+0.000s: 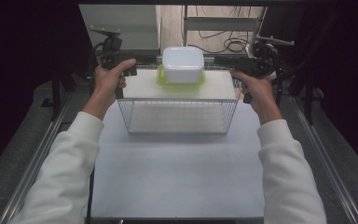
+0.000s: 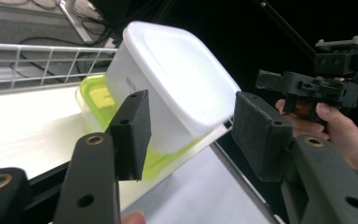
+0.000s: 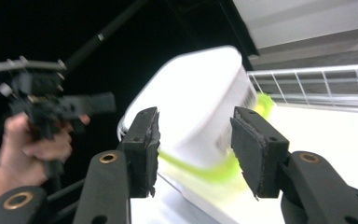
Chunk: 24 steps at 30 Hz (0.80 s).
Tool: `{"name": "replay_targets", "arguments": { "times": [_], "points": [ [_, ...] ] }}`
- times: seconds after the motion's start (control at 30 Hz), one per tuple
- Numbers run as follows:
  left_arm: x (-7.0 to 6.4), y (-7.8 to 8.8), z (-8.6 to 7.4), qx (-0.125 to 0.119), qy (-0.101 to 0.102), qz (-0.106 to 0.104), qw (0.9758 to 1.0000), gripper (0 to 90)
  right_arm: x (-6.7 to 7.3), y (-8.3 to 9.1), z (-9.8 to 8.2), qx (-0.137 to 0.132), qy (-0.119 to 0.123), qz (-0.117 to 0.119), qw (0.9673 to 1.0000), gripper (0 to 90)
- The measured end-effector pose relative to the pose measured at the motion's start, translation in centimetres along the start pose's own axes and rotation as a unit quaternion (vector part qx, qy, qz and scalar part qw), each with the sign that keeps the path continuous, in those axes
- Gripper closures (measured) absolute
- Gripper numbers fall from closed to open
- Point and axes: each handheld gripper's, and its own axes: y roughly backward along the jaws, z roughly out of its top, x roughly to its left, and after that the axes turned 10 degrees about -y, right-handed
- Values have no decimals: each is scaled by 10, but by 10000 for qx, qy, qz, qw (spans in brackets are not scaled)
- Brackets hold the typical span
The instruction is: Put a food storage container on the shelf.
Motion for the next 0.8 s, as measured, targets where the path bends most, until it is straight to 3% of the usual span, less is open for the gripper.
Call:
{"name": "replay_targets", "arguments": {
  "times": [0.13,0.37,0.6,0.8],
  "points": [
    [-10,12,-12,161,-389,164,9990,476,4,12,-14,96,391,-235,9989,481],
    [-28,30,-41,222,-813,282,9960,446,5,30,-47,211,771,-295,9964,458],
    [-43,38,-87,443,-1132,429,9917,415,-4,43,-88,341,1218,-495,9907,406],
    [-52,39,-131,580,-1319,447,9886,377,-11,47,-130,451,1467,-426,9872,363]
  ]
}}
